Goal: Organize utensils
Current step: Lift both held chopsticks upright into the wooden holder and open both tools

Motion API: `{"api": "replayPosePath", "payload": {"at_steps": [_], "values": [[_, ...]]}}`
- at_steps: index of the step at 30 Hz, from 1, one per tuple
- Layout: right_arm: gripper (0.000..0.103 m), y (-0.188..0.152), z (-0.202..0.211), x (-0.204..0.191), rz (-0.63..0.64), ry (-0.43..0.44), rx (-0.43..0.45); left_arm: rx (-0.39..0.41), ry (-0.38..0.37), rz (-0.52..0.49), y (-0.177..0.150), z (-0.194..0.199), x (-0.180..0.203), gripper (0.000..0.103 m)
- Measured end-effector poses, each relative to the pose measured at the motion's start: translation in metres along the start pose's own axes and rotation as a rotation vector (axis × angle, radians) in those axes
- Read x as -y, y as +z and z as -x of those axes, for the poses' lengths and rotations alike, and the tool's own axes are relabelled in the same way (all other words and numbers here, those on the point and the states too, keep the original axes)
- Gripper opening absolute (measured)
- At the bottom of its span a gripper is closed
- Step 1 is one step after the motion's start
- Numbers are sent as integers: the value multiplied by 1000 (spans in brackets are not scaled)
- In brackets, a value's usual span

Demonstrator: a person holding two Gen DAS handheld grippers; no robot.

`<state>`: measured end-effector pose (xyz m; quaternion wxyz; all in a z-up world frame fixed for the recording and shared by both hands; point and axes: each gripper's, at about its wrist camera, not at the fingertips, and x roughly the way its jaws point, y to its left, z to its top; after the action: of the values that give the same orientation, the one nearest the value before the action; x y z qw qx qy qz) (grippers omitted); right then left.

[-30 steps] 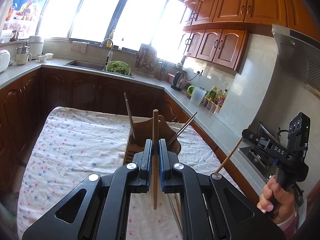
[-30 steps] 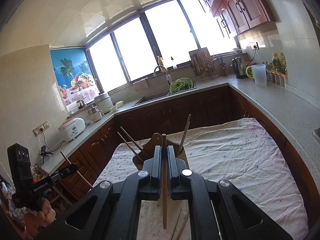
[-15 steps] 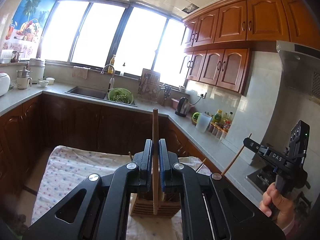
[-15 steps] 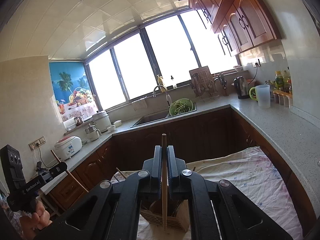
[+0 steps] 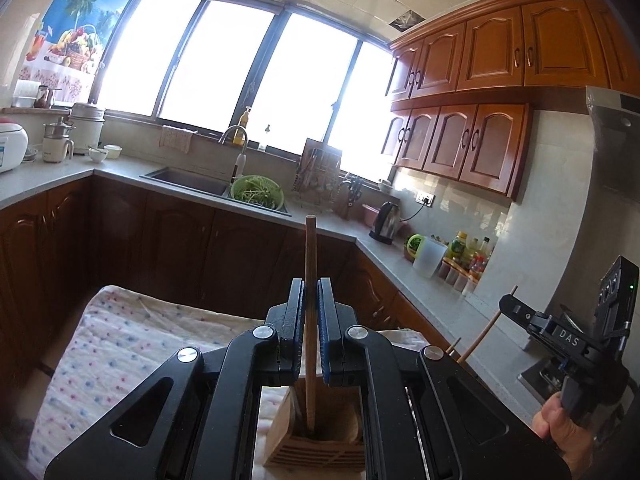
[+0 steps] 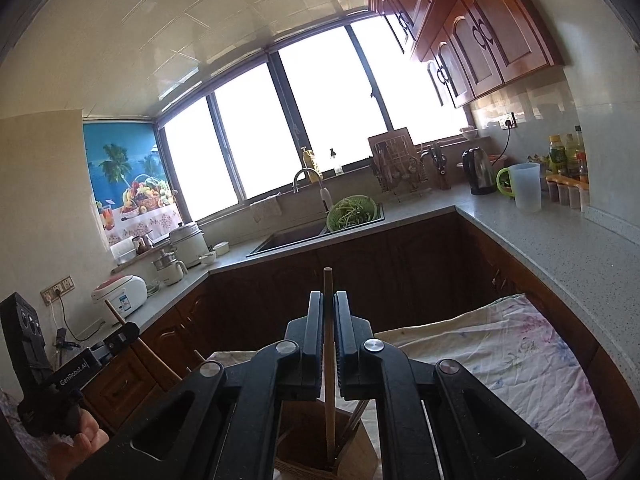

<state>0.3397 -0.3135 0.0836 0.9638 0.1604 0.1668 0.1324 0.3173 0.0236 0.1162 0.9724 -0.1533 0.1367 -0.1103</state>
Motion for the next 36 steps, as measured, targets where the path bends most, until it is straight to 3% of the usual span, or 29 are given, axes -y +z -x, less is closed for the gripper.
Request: {"api": "replayPosePath", "payload": {"at_steps": [14,31,36], "values": [[5,-53,-29,20,-60,-26,-105,-164,6,25,-58,-42,-7,6],[6,-50,-31,24,-82,-20,-141,-183,19,19,-56,-43,-7,7],[12,-48,-27,24,-94,-11,-135,-187,25,15,-52,-40,-6,8]]}}
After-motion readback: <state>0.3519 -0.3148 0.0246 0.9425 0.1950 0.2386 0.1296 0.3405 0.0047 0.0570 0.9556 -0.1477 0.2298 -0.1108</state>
